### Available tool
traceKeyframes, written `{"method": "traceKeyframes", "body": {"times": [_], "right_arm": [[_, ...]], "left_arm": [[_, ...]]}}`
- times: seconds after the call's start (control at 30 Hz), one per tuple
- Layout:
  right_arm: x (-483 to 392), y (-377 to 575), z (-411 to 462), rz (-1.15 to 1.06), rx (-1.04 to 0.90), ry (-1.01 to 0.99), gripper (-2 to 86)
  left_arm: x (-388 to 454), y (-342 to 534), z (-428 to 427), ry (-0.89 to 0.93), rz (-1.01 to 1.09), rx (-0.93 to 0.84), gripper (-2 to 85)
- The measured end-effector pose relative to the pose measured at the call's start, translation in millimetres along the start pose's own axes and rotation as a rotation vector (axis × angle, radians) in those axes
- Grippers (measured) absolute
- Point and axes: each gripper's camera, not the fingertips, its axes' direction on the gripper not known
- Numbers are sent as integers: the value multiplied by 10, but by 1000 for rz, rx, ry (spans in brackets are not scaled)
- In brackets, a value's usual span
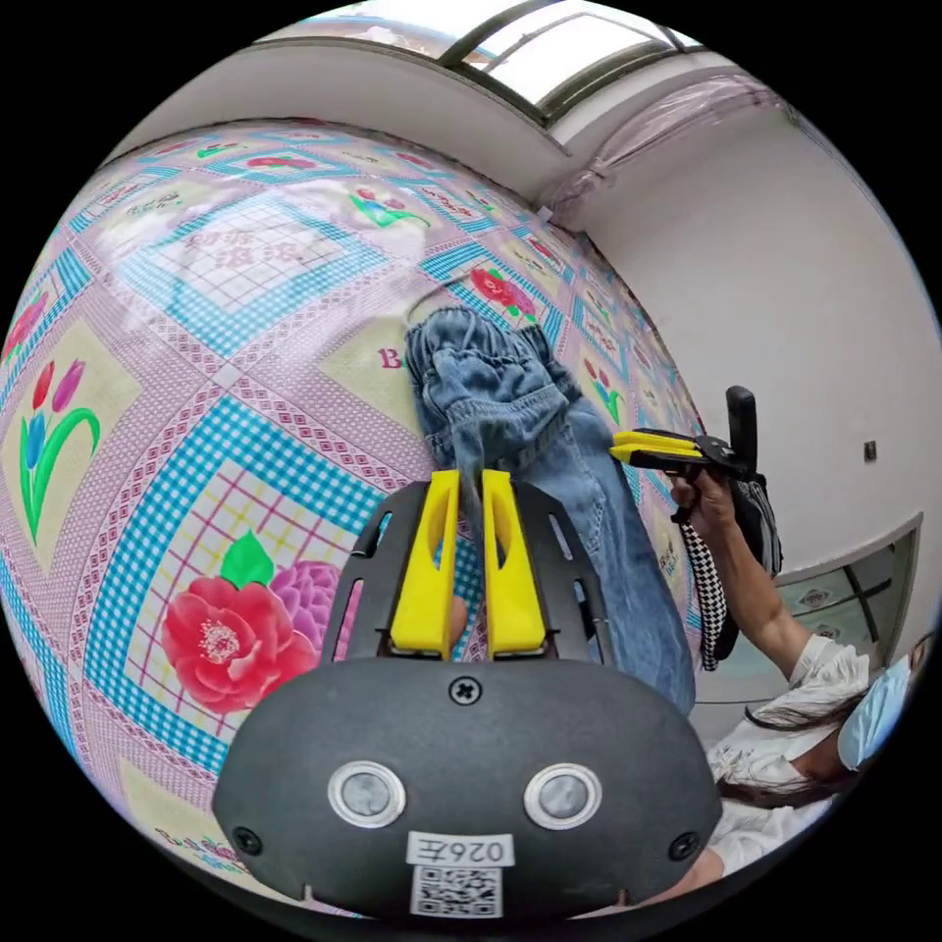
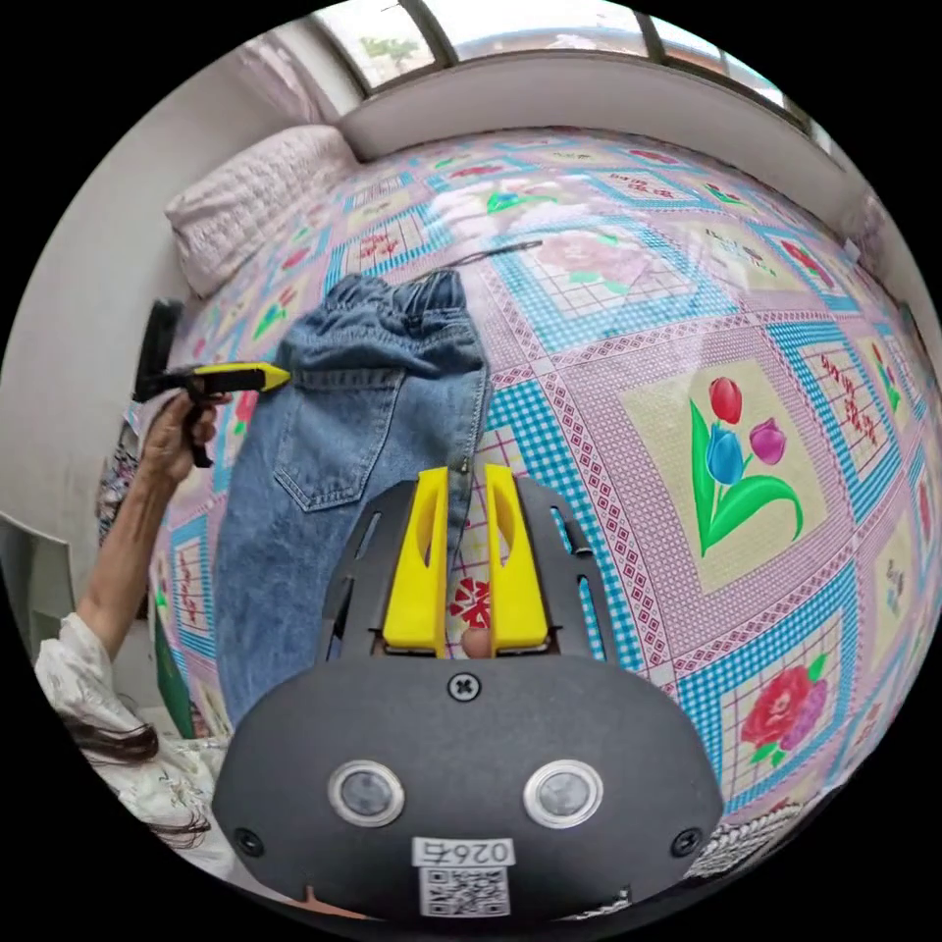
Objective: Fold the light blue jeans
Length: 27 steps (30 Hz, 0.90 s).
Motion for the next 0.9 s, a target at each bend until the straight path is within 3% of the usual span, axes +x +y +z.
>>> {"method": "traceKeyframes", "body": {"times": [0.07, 0.2, 0.27, 0.3, 0.33, 0.37, 0.43, 0.47, 0.57, 0.67, 0.77, 0.83, 0.9], "right_arm": [[249, 35, 27, 67, 37, -82, 104], [469, -152, 168, 129, 114, -235, 124], [502, -437, 381, 163, 140, -289, 121], [500, -520, 483, 172, 123, -287, 116], [447, -678, 756, 155, 37, -304, 65], [331, -793, 977, 122, -66, -346, 33], [77, -758, 668, 59, 84, -202, 20], [-28, -758, 576, -31, 145, -77, 22], [389, -865, 824, 117, 37, -102, 74], [341, -540, 513, 119, 168, -128, 72], [-90, -17, 390, -1, 197, -166, 54], [-347, 325, 522, -69, 178, -170, 26], [-478, 523, 926, -112, 74, -31, 2]], "left_arm": [[-192, 56, -72, 30, -23, 32, 130], [-550, 38, -153, 226, -66, 226, 234], [-560, -185, 161, 247, -89, 154, 244], [-444, -319, 342, 254, -42, 117, 173], [-306, -476, 564, 265, -23, -27, 122], [-225, -551, 609, 211, -37, -88, 107], [339, -698, 297, -81, 160, -43, 92], [420, -739, 274, -106, 196, -47, 98], [382, -934, 235, -121, 146, -124, 138], [300, -814, -172, -114, 82, -79, 139], [432, -360, -823, -47, 77, 57, 72], [863, 257, -1189, 30, 220, 194, 3], [1130, 531, -1027, -24, 289, 99, -5]]}}
